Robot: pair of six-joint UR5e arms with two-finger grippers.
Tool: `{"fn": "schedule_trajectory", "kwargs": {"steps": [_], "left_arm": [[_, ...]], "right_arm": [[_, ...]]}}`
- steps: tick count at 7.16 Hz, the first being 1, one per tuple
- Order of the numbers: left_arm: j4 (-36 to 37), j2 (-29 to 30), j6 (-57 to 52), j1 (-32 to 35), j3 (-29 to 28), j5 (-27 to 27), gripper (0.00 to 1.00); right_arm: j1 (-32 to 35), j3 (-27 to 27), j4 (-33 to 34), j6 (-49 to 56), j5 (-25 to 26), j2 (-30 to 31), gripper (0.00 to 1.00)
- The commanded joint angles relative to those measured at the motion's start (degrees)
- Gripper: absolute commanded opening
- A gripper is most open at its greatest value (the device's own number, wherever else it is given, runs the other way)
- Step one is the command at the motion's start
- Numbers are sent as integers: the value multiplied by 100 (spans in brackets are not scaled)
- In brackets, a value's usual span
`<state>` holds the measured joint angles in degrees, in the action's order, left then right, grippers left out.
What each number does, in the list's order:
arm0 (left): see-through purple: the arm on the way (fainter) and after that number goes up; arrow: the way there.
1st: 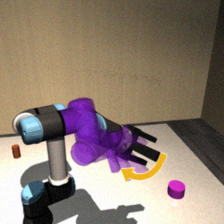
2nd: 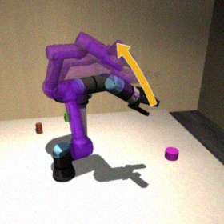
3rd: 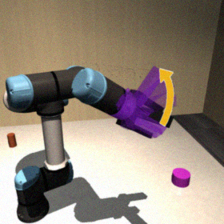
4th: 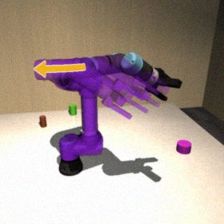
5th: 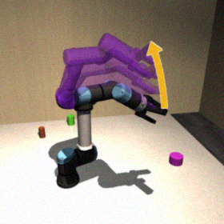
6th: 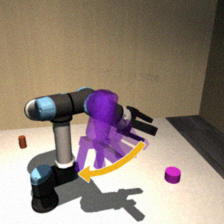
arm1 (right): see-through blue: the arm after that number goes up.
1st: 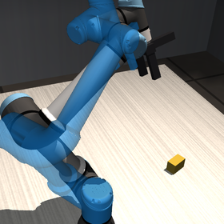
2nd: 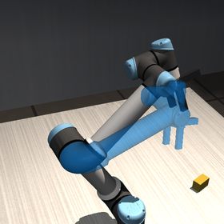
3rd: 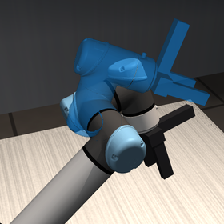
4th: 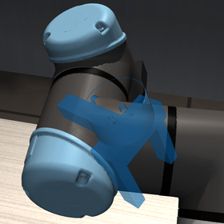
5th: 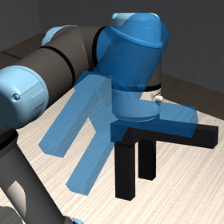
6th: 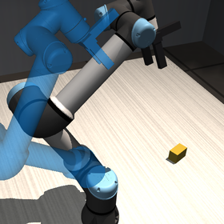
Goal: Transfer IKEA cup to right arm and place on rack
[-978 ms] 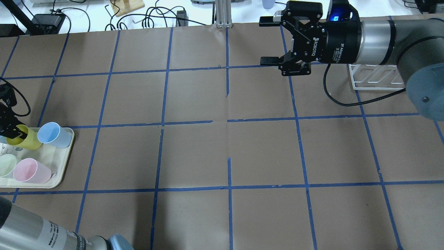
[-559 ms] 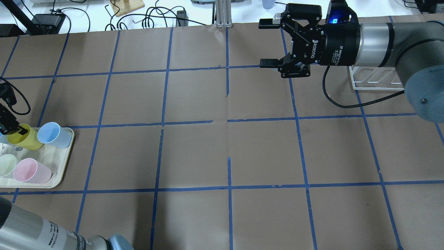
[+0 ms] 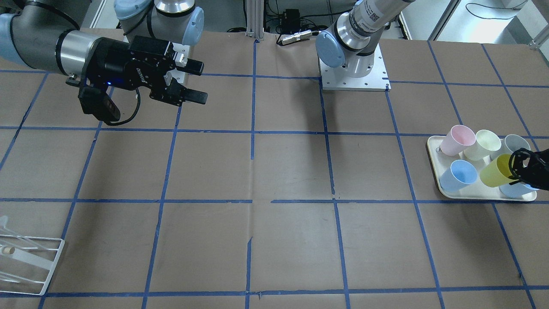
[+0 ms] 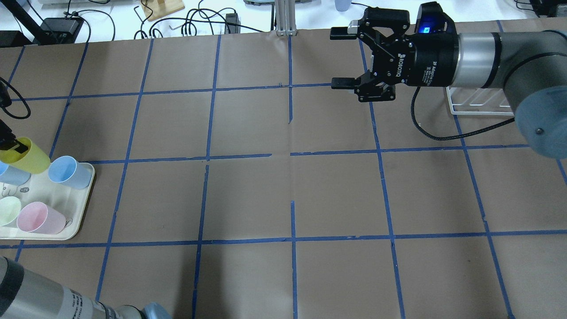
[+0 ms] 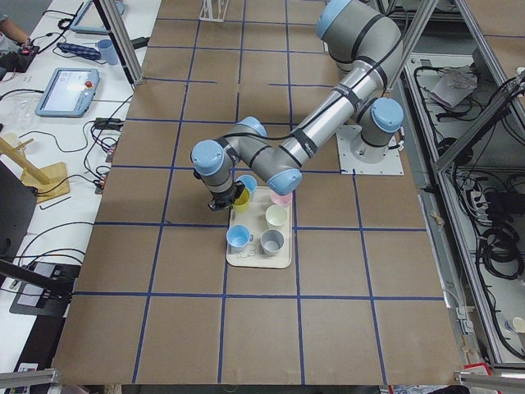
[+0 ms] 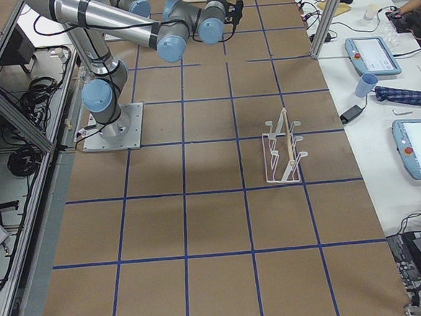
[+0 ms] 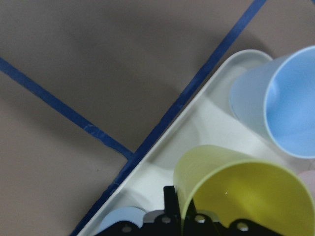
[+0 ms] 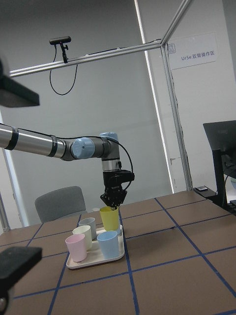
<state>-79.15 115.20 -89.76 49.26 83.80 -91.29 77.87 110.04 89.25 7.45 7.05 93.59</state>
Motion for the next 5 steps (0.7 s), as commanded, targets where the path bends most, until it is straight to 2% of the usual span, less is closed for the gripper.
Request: {"fn": "schedule_trajectory", "kwargs": {"steps": [1, 3, 4, 5], "left_arm": [[-1420, -504, 1112, 355, -329, 33, 0], [-2854, -1093, 2596, 601, -268, 828, 0], [-3444, -1366, 3352, 837, -233, 1268, 0], [-4250, -1577, 4099, 1075, -206, 2090, 0]], "right_arm": [[0, 8, 13, 11, 7, -17, 100], [0, 9, 545, 142, -28, -17, 100], [0, 43, 584, 142, -229, -17, 100], [0, 174, 602, 151, -378, -8, 100]]}}
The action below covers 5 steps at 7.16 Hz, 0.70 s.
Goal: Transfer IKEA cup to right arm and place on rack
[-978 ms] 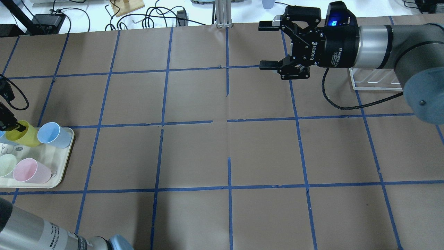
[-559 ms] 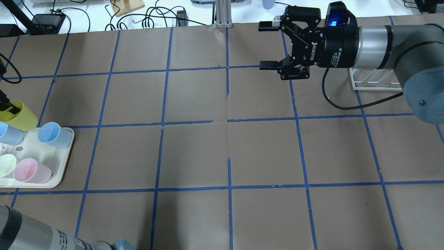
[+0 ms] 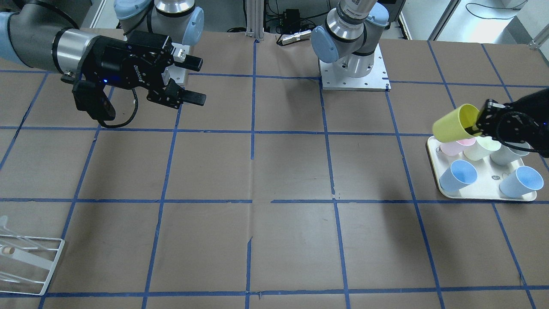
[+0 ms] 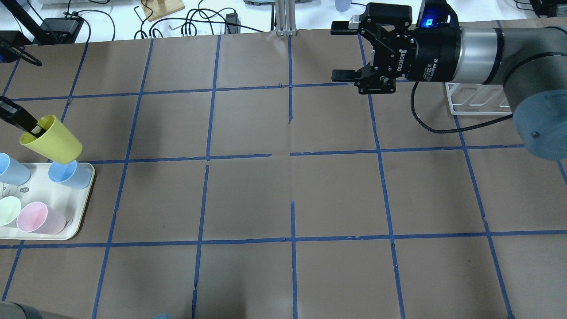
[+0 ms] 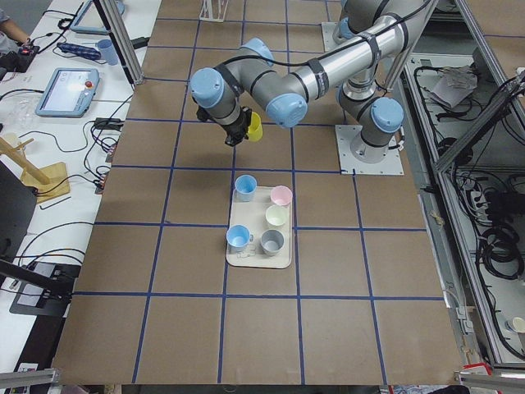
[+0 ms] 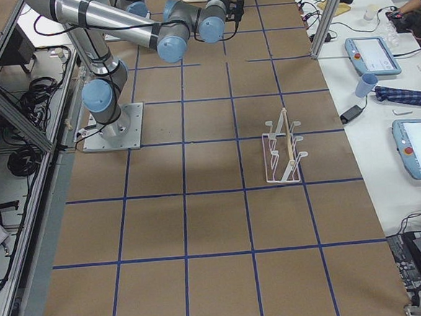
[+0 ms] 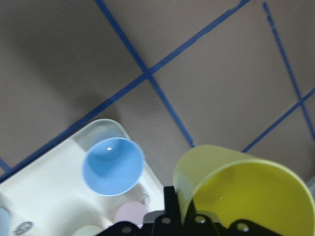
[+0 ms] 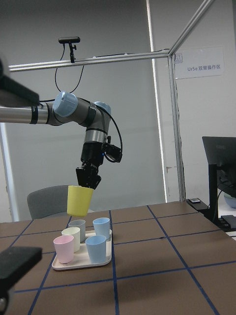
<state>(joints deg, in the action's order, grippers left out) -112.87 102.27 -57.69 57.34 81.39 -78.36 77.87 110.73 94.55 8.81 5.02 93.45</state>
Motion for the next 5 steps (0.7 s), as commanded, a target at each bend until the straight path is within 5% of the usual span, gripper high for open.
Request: {"fn": "schedule_trajectory", "kwargs": {"steps": [1, 3, 4, 5], "left_arm": [[-1295, -408, 1334, 460, 96, 1396, 0], [-1666, -566, 1313, 603, 673, 2835, 0], [-1660, -663, 1347, 638, 955, 3000, 0], [-1660, -725, 1322, 751, 1245, 3715, 0]], "right_arm": [[0, 211, 151, 33, -412, -2, 100], [9, 396, 371, -19, -685, 24, 100], [18, 458, 380, -46, -687, 24, 100], [18, 476, 328, -72, -695, 7, 100]]}}
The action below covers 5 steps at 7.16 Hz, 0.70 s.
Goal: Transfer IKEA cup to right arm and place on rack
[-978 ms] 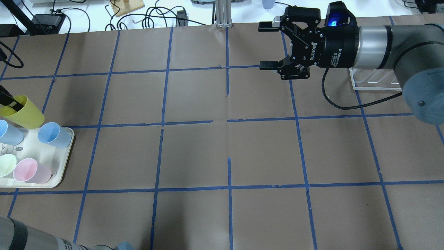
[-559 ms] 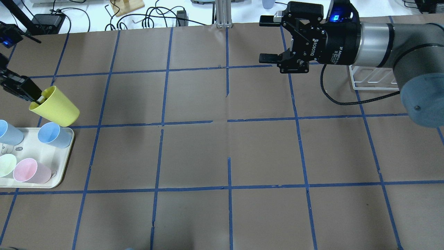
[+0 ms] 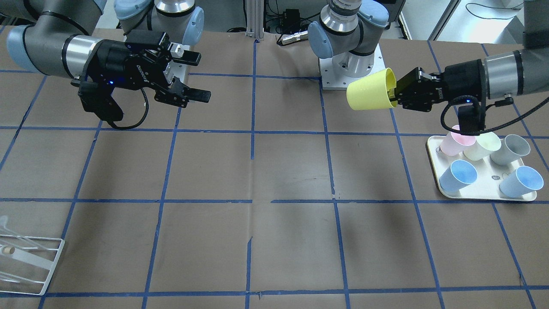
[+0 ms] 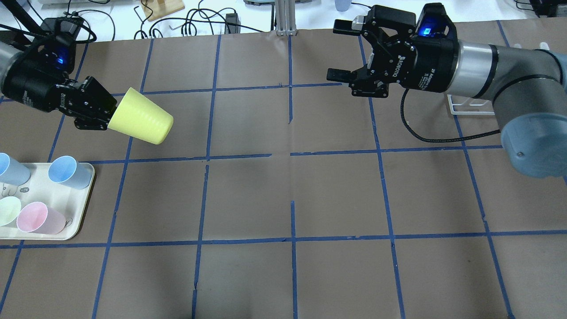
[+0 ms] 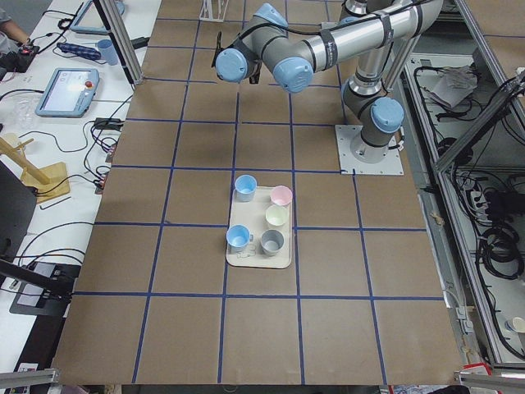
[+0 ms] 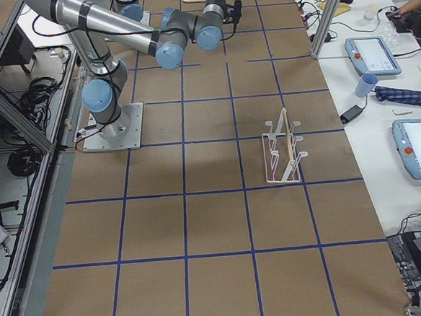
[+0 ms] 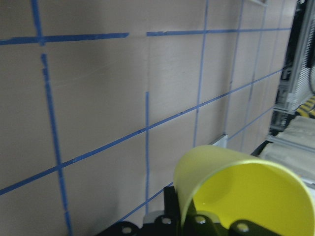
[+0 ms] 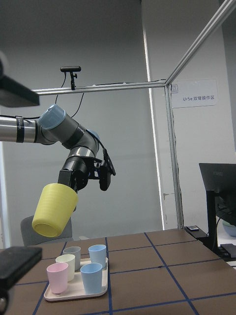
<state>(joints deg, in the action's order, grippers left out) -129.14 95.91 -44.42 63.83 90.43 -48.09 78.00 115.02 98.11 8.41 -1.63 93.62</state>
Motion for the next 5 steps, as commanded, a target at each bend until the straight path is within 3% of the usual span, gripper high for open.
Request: {"fn": "schedule_trajectory", "kwargs": {"steps": [1, 3, 5], "left_arm": [[-41, -160, -14, 164, 622, 1192, 0], [-50, -249, -40, 330, 1001, 2046, 0], [20, -187, -58, 935, 1055, 2810, 0]], "right_arm": [[4, 134, -37, -33, -21, -10, 100], [13, 196, 15, -41, -21, -10, 100], [48, 187, 6, -242, -21, -89, 100]]}}
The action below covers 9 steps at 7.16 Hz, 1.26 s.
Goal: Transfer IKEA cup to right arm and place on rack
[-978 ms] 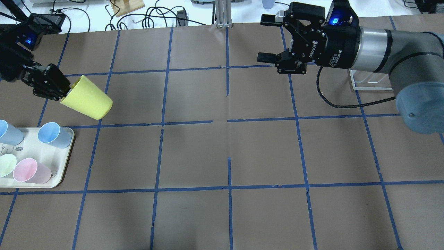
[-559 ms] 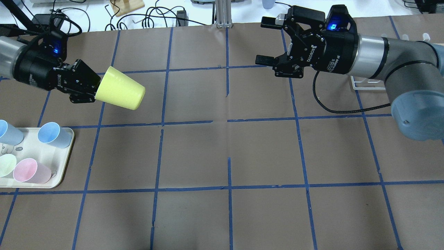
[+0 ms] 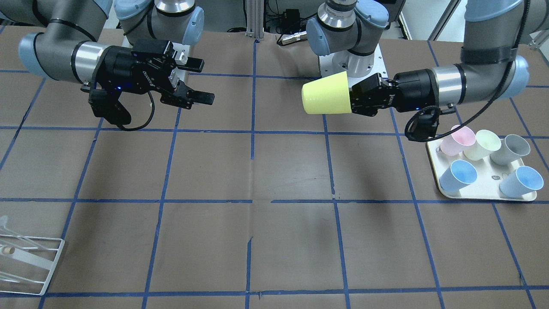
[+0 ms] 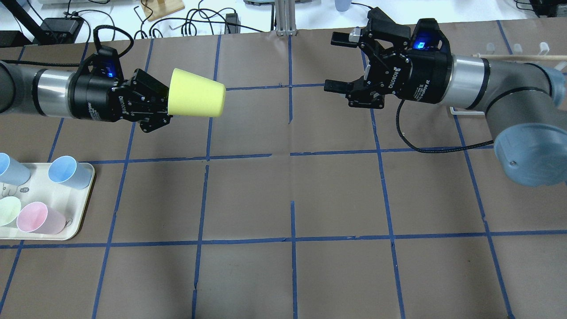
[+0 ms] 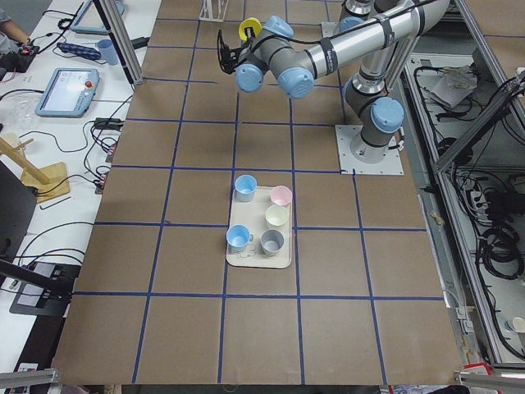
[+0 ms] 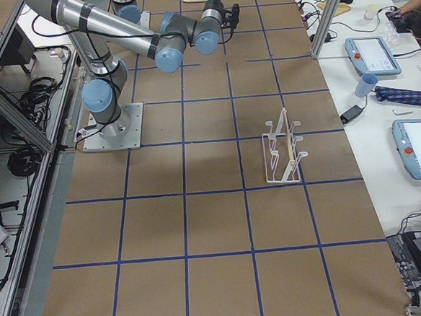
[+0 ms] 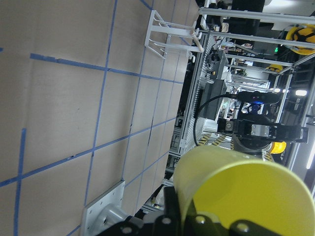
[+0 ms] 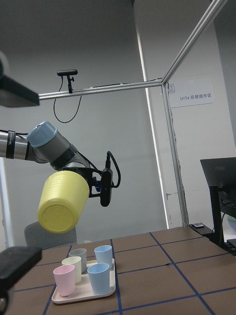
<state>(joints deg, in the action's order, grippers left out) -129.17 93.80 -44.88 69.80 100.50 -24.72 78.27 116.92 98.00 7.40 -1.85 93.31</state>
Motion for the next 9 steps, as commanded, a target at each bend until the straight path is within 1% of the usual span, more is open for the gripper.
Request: {"fn": "schedule_trajectory", "kwargs": {"steps": [1, 2, 3, 4, 5, 6, 8, 9], "left_arm": [[76, 15, 32, 655, 57, 1051, 0], [94, 33, 67, 858, 57, 1291, 0], [94, 68, 67, 964, 66, 1590, 0], [103, 68, 58, 1061, 75, 1636, 0], [173, 77, 67, 1141, 75, 1715, 0], [191, 77, 76, 1228, 84, 1933, 0], [191, 59, 85, 1378, 84, 1979, 0], [208, 59, 93, 1396, 84, 1988, 0]], "right_arm": [[222, -46, 43, -159, -9, -267, 100], [406, -64, 139, -203, -17, -365, 100], [426, -73, 140, -247, -35, -366, 100], [426, -73, 140, -248, -35, -357, 100], [435, -81, 140, -500, -26, -313, 100], [435, -99, 201, -650, -26, -296, 100], [636, -99, 219, -887, -524, -304, 100], [637, -108, 289, -1063, -527, -296, 100]]}}
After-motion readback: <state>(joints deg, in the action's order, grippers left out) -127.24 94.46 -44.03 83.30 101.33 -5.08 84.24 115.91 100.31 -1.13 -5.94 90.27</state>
